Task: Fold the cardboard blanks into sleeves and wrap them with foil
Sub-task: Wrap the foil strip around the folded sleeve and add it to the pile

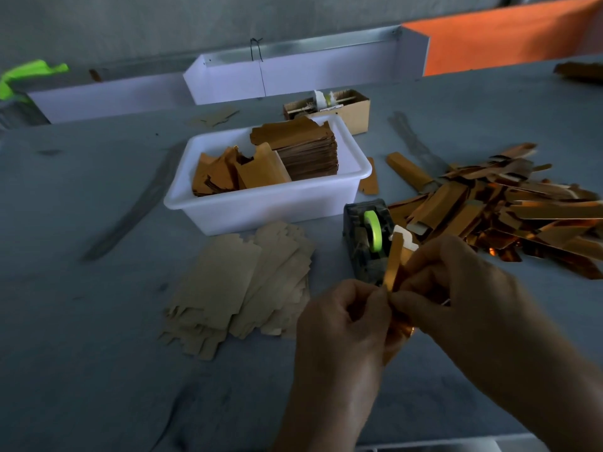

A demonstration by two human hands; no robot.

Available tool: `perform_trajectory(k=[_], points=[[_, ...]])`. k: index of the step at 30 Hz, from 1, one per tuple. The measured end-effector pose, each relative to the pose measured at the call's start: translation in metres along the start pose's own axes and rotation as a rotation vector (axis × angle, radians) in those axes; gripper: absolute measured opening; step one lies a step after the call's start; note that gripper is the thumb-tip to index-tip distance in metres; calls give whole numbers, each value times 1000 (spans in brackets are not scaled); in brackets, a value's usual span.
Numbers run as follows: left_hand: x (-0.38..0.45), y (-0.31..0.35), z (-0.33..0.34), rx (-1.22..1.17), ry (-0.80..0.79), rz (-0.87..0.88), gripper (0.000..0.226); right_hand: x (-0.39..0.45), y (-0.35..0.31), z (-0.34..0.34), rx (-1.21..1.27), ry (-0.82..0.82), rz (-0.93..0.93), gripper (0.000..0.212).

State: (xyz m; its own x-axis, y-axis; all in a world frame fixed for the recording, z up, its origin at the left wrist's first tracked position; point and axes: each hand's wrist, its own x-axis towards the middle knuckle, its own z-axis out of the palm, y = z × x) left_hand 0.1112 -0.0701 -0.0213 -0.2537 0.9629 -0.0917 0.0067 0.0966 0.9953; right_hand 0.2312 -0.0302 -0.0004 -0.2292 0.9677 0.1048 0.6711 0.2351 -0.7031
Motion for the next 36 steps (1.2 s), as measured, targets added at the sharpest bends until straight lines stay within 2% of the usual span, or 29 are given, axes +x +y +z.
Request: perform_trajectory(k=[5,8,11,14,17,20,23,27,29,30,32,34,36], points=[[-4,-12,10,245,197,320,17,-2,-6,-1,-113,87,-6,31],[-4,-18,10,271,258,387,14,-1,-9,1,-177,88,21,39],[0,-15,2,162,275,302,16,-3,-5,0,-205,106,11,53],[2,-10,-3,17,207,160,15,-2,0,-1,20,62,30,53],[0,-9,-3,15,142,107,15,1,1,6,225,8,53,50],[0,-10,-4,27,110,93,19,1,0,16,365,-2,68,38],[3,-12,-6,-11,116,42,22,4,2,20,347,-1,57,18],[7,-8,-12,3,80,-32,12,8,3,19,341,-23,23,13],[12,-9,-20,229,131,17,30,12,5,14,419,-24,48,8],[17,-10,-28,418,214,81,36,16,8,11,448,-5,64,8],[27,-10,-47,749,433,202,32,28,16,4,483,78,116,10],[39,-18,-68,1008,517,128,36,44,27,-3,540,187,197,10],[48,-29,-86,1196,490,-55,46,59,40,-9,529,296,272,4]])
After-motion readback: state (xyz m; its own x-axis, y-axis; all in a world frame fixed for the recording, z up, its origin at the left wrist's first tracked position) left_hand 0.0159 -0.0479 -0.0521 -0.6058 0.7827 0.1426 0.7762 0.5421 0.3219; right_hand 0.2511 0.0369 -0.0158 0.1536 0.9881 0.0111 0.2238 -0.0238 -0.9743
